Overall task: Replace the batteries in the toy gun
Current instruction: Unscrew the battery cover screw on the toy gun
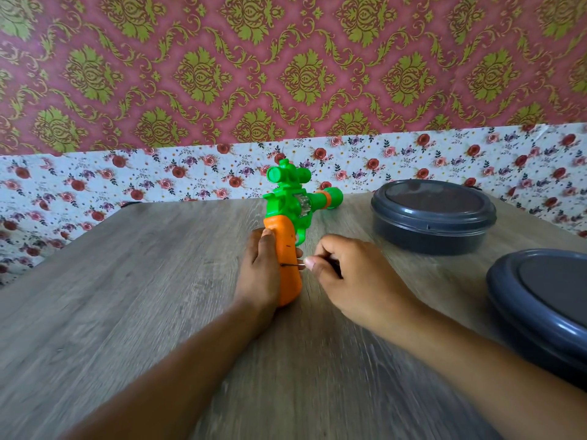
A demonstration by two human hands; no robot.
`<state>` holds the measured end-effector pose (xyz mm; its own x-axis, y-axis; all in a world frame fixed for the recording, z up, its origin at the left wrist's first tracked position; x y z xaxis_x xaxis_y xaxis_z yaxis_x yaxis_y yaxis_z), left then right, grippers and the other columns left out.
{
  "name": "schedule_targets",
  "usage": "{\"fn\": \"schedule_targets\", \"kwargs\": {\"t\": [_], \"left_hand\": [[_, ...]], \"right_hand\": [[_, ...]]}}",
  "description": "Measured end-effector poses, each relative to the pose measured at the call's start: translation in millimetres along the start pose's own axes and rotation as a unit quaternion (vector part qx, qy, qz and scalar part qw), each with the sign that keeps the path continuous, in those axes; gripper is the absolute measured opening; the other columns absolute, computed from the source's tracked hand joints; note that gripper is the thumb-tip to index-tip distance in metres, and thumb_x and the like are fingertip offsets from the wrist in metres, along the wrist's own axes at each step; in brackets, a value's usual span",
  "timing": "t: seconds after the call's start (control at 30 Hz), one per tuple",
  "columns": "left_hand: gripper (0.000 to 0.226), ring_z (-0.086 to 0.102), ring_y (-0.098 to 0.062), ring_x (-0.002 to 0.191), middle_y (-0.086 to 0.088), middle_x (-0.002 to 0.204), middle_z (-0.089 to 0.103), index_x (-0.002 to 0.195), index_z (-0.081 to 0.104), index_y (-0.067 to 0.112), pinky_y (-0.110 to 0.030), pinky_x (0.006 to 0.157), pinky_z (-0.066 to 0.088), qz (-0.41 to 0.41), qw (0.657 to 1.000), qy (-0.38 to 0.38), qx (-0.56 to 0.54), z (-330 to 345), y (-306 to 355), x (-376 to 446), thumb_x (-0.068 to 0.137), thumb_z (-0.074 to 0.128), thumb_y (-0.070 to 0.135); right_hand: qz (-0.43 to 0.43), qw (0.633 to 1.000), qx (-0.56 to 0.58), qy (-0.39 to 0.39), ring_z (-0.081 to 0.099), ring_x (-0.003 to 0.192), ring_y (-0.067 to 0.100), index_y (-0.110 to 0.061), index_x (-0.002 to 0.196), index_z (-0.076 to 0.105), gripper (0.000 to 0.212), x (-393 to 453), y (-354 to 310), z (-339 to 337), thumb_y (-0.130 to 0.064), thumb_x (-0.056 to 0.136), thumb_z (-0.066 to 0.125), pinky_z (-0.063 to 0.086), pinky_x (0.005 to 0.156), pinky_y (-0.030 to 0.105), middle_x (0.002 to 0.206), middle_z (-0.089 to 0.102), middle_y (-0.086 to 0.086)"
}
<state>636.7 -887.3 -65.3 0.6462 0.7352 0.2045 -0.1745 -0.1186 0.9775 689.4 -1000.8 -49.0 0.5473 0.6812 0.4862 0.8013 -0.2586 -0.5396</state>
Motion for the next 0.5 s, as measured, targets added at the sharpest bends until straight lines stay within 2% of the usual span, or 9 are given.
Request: {"fn": "schedule_targets", "kwargs": {"t": [0.17, 0.3, 0.4, 0.5], "left_hand": [[0.030, 0.056, 0.009, 0.046, 0.006, 0.070, 0.059, 0.082, 0.049, 0.025, -0.008, 0.043, 0.043, -0.001, 1.000, 0.007, 0.006, -0.7, -1.6, 1.0, 0.101, 0.026, 0.025], [0.028, 0.055, 0.010, 0.043, 0.007, 0.070, 0.057, 0.084, 0.048, 0.027, -0.008, 0.041, 0.042, -0.006, 1.000, 0.008, 0.009, 0.3, 0.1, 0.1, 0.101, 0.026, 0.025], [0.026, 0.055, 0.009, 0.042, 0.005, 0.070, 0.055, 0.090, 0.049, 0.025, -0.008, 0.039, 0.042, -0.005, 1.000, 0.006, 0.000, 1.5, 2.5, -1.6, 0.102, 0.026, 0.024], [0.022, 0.055, 0.011, 0.042, 0.004, 0.071, 0.053, 0.104, 0.046, 0.016, -0.007, 0.038, 0.040, -0.004, 1.000, -0.004, -0.009, 2.2, 5.7, -4.4, 0.102, 0.025, 0.022]], "right_hand": [[0.002, 0.999, 0.049, 0.011, 0.042, 0.049, 0.006, -0.018, 0.067, 0.054, 0.020, 2.2, 2.6, -0.9, -0.024, 0.083, 0.066, 0.032, 0.053, 0.026, 0.052, 0.048, -0.009], [0.022, 0.995, 0.100, 0.015, 0.046, 0.051, 0.001, -0.013, 0.070, 0.060, 0.017, 3.0, 3.0, -3.0, -0.022, 0.081, 0.068, 0.030, 0.051, 0.016, 0.054, 0.053, -0.011], [0.053, 0.981, 0.185, 0.012, 0.047, 0.050, -0.003, -0.011, 0.075, 0.059, 0.013, 2.0, 4.5, 1.9, -0.017, 0.084, 0.066, 0.031, 0.054, 0.015, 0.049, 0.052, -0.020], [0.042, 0.979, 0.200, 0.008, 0.047, 0.052, -0.002, -0.009, 0.078, 0.053, 0.018, 0.5, 1.1, 5.2, -0.023, 0.089, 0.058, 0.033, 0.056, 0.019, 0.054, 0.049, -0.013]]}}
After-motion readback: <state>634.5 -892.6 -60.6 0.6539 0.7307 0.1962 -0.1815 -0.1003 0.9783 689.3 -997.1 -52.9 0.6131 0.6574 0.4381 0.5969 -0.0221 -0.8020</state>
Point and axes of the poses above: each hand's wrist, its own x-axis towards the middle knuckle, its own z-axis out of the palm, y = z × x, the point moved 1 cm from there along x, towards the middle knuckle
